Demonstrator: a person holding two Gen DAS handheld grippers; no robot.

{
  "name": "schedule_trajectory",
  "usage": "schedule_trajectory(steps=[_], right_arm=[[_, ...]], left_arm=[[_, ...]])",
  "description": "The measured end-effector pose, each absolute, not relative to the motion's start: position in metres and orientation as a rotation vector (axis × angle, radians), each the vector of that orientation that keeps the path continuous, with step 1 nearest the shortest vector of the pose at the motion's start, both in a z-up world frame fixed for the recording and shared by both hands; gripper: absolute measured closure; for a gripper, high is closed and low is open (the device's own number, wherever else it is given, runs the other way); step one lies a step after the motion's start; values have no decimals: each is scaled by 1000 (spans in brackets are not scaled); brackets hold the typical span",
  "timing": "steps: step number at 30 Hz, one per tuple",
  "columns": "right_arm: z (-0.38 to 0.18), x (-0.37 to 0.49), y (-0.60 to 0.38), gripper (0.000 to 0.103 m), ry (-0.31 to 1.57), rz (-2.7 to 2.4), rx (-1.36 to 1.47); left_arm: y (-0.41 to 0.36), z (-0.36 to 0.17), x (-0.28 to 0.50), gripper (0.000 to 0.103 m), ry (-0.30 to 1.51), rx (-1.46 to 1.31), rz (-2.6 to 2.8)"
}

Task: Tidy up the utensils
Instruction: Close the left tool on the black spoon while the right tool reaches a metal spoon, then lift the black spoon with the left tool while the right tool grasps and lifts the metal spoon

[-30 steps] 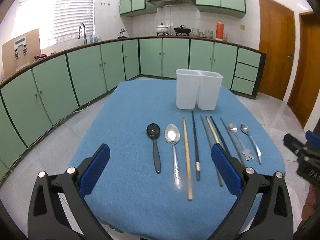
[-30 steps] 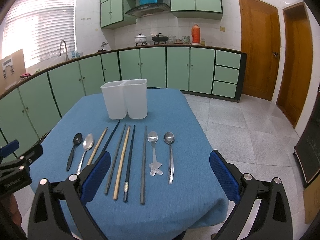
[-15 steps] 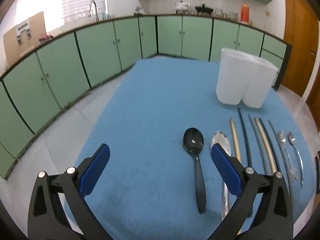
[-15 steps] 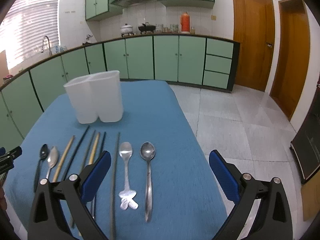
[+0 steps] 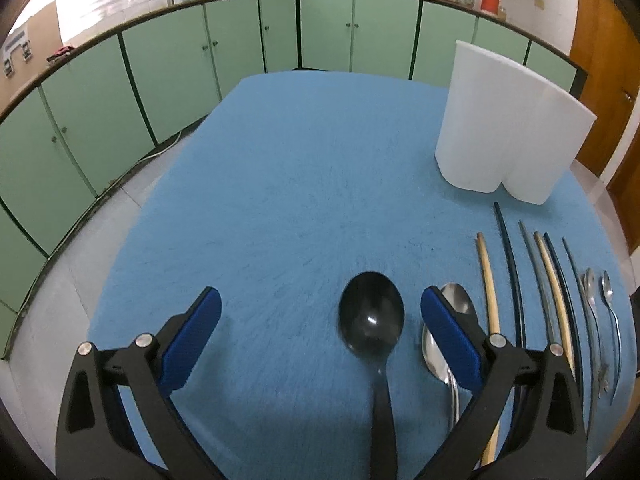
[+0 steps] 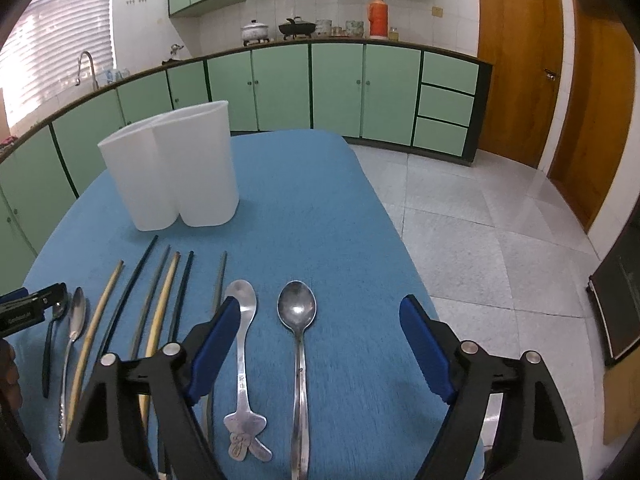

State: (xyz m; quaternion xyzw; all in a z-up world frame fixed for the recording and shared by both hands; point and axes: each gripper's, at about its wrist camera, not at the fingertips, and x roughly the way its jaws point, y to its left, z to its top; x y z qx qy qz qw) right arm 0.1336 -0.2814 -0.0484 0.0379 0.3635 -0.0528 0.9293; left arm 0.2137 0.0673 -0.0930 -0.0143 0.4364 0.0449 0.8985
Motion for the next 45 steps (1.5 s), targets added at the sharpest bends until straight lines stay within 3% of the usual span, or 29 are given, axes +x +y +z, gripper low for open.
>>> schedule_trajectory(steps=[2, 5, 11, 19, 35, 39, 45], right_arm=[[-50, 137, -281, 25, 750, -108, 74], [-54, 142, -281, 28, 762, -102, 76], [-60, 151, -285, 32, 781, -105, 77], [-70, 154, -291, 44, 831, -94, 80], [-85, 191, -285, 55, 900, -14, 50], [-86, 191, -284, 72, 906, 2, 47], [-84, 185, -283, 73, 911, -4, 42]], left_arm=[[67, -96, 216, 12, 911, -26, 89], [66, -102, 226, 29, 938, -30, 76], [63, -103, 227, 35, 937, -39, 58], [54, -103, 215, 69, 919, -50, 32], [55, -94, 209, 69, 886, -46, 26], [51, -90, 204, 69, 876, -45, 21], [48, -81, 194, 69, 856, -47, 6]])
